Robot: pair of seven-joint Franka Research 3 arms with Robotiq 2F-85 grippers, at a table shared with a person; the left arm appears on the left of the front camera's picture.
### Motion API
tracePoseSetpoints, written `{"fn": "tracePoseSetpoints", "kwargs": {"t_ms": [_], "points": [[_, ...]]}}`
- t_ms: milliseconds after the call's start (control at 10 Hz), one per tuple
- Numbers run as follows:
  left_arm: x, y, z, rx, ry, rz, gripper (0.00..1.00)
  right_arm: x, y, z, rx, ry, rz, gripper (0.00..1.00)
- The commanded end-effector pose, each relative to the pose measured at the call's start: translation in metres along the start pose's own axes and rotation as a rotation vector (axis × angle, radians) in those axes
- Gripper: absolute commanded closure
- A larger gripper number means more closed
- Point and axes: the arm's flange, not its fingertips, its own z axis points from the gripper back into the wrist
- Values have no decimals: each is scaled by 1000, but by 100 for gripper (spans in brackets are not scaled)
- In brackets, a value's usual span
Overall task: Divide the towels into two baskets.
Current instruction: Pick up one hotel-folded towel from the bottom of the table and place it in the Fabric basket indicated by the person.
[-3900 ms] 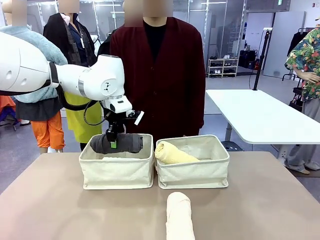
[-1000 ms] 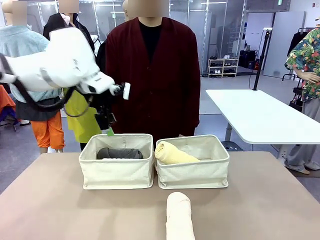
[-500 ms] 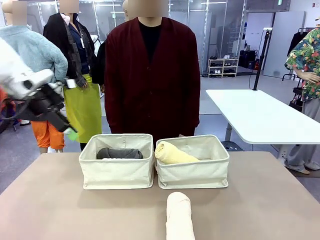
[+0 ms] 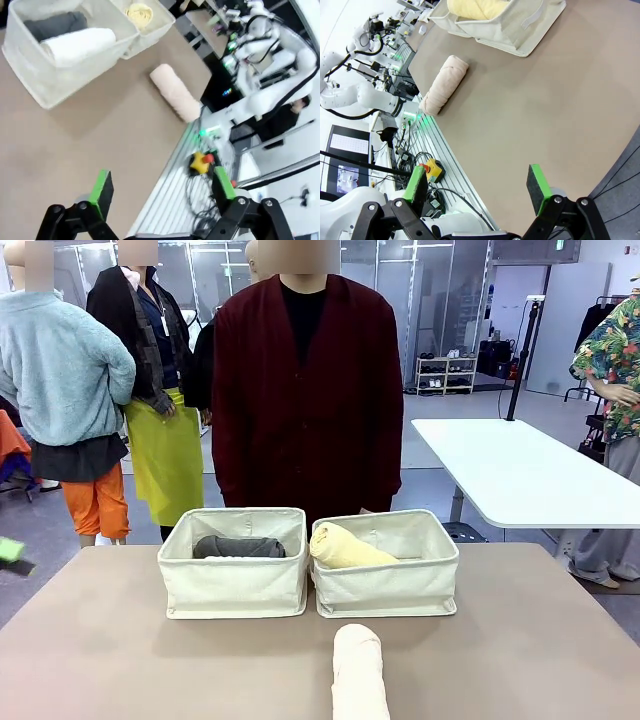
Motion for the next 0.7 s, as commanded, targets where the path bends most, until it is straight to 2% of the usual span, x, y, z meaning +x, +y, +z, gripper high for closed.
{"fn": "tracePoseSetpoints", "kwargs": {"t_ms": [0,300,600], "points": [[-31,18,14,-119,-162,31,0,-3,4,-3,-15,9,-1,0],[-67,33,44,-106,-239,141,0,-3,4,-3,-15,9,-1,0],[-86,28,85,-54,-321,188,0,-3,4,-3,-15,9,-1,0]]}}
